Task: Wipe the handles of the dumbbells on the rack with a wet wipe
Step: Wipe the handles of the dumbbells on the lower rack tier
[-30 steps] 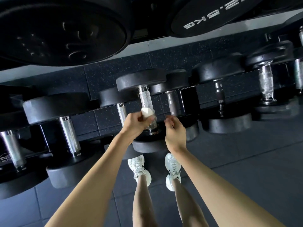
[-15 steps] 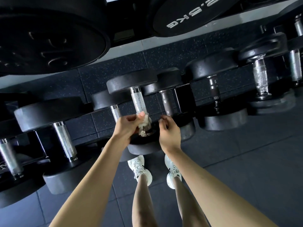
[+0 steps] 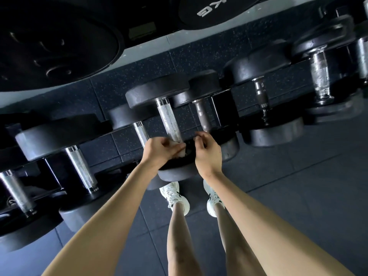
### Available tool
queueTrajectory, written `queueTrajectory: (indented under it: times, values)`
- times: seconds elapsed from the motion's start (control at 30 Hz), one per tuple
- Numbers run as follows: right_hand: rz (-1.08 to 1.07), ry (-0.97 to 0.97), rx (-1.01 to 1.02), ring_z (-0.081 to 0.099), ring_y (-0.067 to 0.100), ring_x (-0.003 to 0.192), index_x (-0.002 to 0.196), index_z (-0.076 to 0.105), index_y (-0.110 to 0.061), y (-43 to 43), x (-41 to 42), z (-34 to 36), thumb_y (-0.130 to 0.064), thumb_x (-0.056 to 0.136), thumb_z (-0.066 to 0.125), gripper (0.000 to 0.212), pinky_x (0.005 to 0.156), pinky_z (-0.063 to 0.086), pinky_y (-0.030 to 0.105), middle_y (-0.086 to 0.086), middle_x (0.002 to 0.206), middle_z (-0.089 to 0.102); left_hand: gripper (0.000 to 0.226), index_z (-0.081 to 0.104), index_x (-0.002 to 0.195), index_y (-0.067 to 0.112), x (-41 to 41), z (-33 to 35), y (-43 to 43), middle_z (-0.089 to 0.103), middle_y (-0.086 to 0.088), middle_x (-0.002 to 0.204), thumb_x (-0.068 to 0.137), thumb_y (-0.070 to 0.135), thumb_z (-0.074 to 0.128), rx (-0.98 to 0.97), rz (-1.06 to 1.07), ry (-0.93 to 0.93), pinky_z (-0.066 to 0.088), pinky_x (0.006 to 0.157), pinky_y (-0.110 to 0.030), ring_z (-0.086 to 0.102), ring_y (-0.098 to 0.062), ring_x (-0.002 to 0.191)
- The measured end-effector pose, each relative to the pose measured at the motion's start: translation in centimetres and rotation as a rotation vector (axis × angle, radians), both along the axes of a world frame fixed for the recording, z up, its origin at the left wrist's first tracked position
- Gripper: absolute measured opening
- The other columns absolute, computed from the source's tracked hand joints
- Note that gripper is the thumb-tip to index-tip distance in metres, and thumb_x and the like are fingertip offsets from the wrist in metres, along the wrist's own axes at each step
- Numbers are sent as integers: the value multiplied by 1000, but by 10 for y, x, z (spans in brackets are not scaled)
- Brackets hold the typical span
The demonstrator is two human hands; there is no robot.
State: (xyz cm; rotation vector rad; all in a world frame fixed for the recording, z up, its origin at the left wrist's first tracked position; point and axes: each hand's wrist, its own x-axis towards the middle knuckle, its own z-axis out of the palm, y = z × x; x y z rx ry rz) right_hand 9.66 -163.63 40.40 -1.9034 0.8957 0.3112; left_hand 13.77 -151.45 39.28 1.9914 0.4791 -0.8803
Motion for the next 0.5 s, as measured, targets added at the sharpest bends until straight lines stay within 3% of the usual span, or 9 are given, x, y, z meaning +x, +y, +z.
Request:
queueTrajectory:
  times: [0.07,0.23,0.3,0.4,0.5]
  values:
    - [-16,10,6,58,21,107,115,62,-13,0,1,1,-18,95,43,28,93,44,33,5,111,67,19,65,69,12,1,0,4,67,5,58,70,22,81,-222,190,145,53,62,-22,62,-9,58]
    - [-60,5,35,60,18,104,114,63,-16,2,1,-1,-18,94,44,28,92,46,36,2,108,68,12,63,73,6,10,-6,11,68,-1,59,74,0,72,-454,301,292,54,58,-23,65,-12,53]
    - [-78,3,40,61,19,103,113,64,-15,2,1,-2,-18,94,44,27,92,47,37,2,107,69,13,63,71,8,7,-7,9,68,0,59,73,1,74,-420,298,250,54,61,-23,64,-10,54]
    - [-86,5,30,62,22,94,105,65,-16,2,0,-3,-16,92,45,24,87,48,41,3,98,70,18,65,66,11,4,-7,1,68,4,60,68,13,82,-228,235,16,51,61,-20,63,-6,56]
    - [-89,16,34,62,23,87,98,65,-20,3,0,-2,-18,89,45,22,82,49,43,1,87,69,23,64,64,13,5,-4,-8,67,9,57,63,20,86,-148,325,-73,51,57,-15,64,-1,56]
